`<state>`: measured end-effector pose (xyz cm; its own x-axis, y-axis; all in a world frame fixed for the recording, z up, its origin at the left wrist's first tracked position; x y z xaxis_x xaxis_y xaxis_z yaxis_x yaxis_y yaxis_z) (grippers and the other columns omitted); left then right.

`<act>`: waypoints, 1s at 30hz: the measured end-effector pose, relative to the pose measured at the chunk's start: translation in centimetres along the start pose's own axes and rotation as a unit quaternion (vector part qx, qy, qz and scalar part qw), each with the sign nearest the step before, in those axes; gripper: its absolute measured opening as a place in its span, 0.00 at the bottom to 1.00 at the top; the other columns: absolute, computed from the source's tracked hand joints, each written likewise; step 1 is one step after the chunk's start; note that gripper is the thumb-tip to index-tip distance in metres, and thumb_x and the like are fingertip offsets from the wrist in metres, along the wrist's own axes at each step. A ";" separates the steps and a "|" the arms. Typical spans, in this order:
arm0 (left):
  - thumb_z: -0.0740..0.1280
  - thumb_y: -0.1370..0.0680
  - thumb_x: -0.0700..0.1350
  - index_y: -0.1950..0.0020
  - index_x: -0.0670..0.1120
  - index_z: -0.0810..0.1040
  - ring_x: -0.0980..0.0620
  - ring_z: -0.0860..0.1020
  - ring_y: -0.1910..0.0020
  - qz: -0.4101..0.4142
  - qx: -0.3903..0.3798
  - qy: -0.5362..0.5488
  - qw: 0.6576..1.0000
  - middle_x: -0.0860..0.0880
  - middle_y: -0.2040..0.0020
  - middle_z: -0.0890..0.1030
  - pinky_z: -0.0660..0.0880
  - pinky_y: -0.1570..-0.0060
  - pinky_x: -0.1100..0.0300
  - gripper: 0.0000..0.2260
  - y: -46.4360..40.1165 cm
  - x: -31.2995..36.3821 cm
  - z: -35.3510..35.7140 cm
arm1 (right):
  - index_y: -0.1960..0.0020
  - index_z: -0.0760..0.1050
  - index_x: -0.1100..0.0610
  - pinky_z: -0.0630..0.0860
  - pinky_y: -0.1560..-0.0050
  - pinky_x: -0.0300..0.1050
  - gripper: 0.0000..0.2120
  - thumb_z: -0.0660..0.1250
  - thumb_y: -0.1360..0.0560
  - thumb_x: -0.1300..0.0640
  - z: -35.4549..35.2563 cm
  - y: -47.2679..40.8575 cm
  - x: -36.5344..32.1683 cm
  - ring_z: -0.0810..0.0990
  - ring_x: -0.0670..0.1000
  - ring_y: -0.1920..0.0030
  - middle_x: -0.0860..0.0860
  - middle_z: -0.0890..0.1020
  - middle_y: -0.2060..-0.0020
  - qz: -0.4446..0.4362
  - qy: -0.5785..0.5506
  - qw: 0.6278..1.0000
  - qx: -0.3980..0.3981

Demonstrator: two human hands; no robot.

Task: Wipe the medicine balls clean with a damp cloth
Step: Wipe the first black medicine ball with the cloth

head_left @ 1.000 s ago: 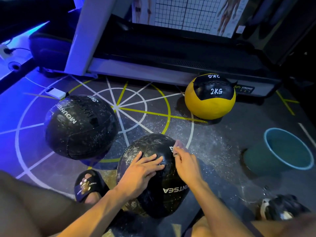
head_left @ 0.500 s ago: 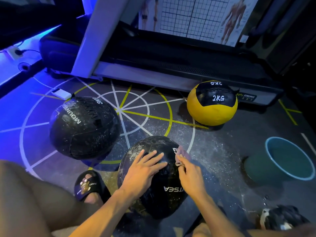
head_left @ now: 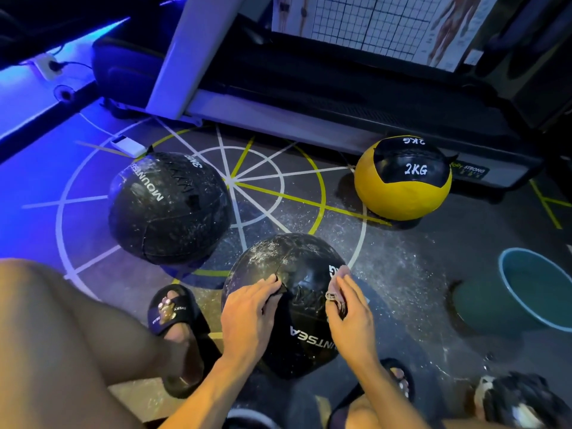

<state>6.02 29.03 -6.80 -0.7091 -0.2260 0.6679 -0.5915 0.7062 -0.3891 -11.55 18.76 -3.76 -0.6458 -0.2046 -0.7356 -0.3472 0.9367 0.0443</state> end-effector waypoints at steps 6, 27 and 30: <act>0.75 0.22 0.47 0.43 0.56 0.86 0.60 0.83 0.46 0.000 -0.016 0.010 1.000 0.61 0.42 0.84 0.69 0.38 0.62 0.09 0.3 0.1 1.2 | 0.19 0.60 0.46 0.53 0.21 0.43 0.23 0.54 0.13 0.51 0.3 -2.7 -1.7 0.55 0.43 0.20 0.39 0.58 0.20 0.068 -0.012 0.998 0.000; 0.70 0.22 0.48 0.39 0.59 0.82 0.67 0.77 0.37 0.007 -0.041 0.057 0.997 0.65 0.39 0.82 0.63 0.29 0.56 0.12 0.0 0.7 2.0 | 0.22 0.67 0.47 0.78 0.38 0.52 0.20 0.52 0.13 0.54 -1.3 -5.6 -6.0 0.80 0.55 0.35 0.52 0.75 0.29 -0.092 0.142 0.977 -0.129; 0.69 0.23 0.45 0.41 0.60 0.80 0.69 0.78 0.40 0.007 -0.056 0.038 0.998 0.64 0.44 0.84 0.64 0.30 0.52 0.13 0.1 0.4 2.0 | 0.22 0.68 0.49 0.65 0.26 0.35 0.25 0.45 0.14 0.45 -0.6 -4.0 -6.9 0.68 0.40 0.26 0.48 0.72 0.26 -0.228 0.121 0.934 -0.247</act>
<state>4.92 27.63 -7.85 -0.6833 -0.1660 0.7110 -0.5320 0.7802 -0.3291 -6.10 16.25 1.49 -0.4686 -0.6643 -0.5823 -0.8561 0.5042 0.1138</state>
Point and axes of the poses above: each hand's wrist, its own y-axis away from the middle knuckle, its own z-axis out of the palm, x = y × z, the point moved 1 cm from there along -y, towards the middle knuckle
